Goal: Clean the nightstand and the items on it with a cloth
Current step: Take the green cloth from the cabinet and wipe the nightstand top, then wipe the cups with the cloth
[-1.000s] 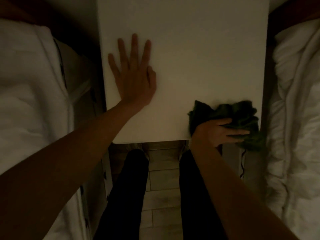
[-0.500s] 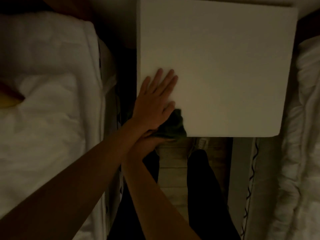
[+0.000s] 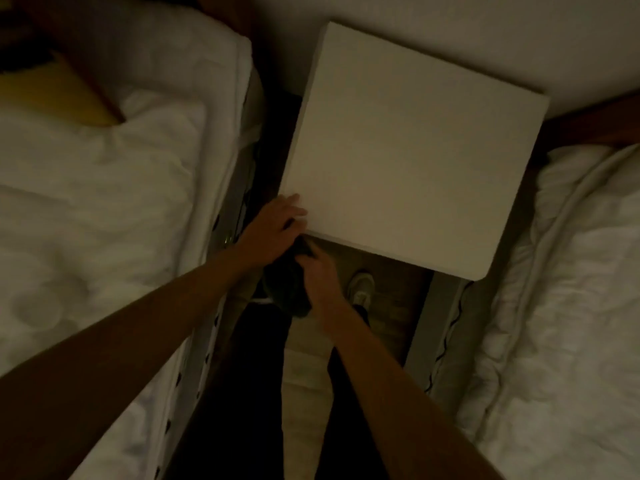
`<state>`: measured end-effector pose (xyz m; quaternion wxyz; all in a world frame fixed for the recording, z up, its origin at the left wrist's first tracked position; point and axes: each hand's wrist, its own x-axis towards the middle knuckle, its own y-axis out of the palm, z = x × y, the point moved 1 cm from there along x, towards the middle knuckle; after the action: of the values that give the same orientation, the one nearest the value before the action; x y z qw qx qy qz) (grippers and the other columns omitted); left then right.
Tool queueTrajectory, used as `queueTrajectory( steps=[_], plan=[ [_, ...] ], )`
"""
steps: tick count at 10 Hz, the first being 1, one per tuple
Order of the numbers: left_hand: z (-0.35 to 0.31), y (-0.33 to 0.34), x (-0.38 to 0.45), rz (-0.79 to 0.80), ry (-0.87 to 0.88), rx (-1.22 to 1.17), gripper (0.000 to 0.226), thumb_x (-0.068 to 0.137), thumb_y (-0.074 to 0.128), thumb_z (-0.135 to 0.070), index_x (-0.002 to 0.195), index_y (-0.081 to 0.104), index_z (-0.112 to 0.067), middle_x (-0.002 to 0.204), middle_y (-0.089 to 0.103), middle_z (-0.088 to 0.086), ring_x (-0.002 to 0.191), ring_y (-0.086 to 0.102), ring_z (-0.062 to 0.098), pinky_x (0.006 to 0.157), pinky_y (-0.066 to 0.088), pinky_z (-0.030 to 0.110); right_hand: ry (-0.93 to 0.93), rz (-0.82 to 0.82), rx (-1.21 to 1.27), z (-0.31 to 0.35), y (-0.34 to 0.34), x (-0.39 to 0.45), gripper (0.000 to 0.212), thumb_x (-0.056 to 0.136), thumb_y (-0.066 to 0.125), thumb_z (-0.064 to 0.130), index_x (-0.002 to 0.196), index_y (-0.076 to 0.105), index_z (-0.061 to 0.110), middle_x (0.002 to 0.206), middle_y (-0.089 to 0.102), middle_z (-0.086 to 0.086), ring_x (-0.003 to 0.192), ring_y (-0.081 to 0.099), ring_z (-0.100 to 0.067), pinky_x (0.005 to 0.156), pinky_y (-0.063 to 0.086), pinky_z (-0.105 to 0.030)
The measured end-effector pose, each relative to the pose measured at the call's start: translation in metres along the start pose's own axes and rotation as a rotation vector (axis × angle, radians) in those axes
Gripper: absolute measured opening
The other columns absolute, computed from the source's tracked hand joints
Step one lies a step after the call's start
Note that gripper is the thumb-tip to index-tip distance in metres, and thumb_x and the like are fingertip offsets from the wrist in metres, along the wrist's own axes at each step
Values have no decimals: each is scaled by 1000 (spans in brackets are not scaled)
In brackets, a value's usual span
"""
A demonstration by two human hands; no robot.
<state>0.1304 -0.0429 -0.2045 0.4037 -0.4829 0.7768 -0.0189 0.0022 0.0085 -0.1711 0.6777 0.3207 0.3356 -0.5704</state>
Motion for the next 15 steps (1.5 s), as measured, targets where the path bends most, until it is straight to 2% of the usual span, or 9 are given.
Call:
queueTrajectory(
  steps=[2,3,5,6,8,10,11,13,15],
  plan=[
    [-94,-23,-54,-66,0,-324,25,100,58,-20,117,68,-5,105,69,6,100,66,20,86,53,17,-324,71,-368,84,-90,-56,41,104,50,7,144,52,14,142,57,-6,130,54,-19,114,40,-33],
    [-144,-36,-64,-148,-35,-447,17,98,61,-15,107,66,-2,96,67,7,93,68,24,79,60,30,-414,64,-572,121,-114,-82,45,104,54,24,148,46,20,141,58,-6,125,57,-19,109,43,-32],
    [-243,-86,-102,-359,71,-411,30,97,62,-23,97,69,6,89,68,20,86,65,23,81,54,34,-536,-13,-809,200,-159,-134,27,101,56,41,119,65,23,89,65,11,77,62,0,72,43,-15],
    [-282,-108,-126,-315,106,-480,25,97,63,-24,94,68,0,79,69,2,78,70,11,69,58,20,-612,-12,-766,234,-171,-164,19,102,56,36,112,67,25,89,68,6,76,61,2,72,43,-13],
    [-337,-131,-160,-410,201,-384,53,102,50,-39,110,61,13,101,59,31,92,57,25,87,51,41,-555,174,-648,291,-186,-219,22,98,59,45,105,70,27,107,73,5,99,69,-16,91,52,-31],
    [-378,-165,-190,-653,350,-161,43,107,32,-43,73,46,-22,67,39,-1,57,44,-4,60,40,9,-674,284,-859,343,-202,-270,48,72,83,57,114,61,57,108,70,28,98,68,5,81,53,-16],
    [-390,-191,-207,-723,427,-151,38,108,31,-40,79,46,-21,73,41,2,66,46,4,68,42,17,-720,294,-926,365,-203,-292,47,68,86,51,104,59,65,100,65,41,94,62,17,68,48,-1],
    [-405,-228,-254,-546,499,-3,30,93,57,-57,84,43,-32,72,45,-6,59,47,3,54,45,23,-951,159,-902,400,-187,-322,30,79,84,17,104,70,27,96,73,12,91,67,2,71,52,-9],
    [-387,-247,-279,-422,568,198,55,78,84,-19,106,37,-15,92,53,8,69,59,11,53,55,27,-1195,25,-806,413,-163,-344,27,83,71,-5,93,72,20,93,73,3,88,66,-1,82,48,-7]
  ],
)
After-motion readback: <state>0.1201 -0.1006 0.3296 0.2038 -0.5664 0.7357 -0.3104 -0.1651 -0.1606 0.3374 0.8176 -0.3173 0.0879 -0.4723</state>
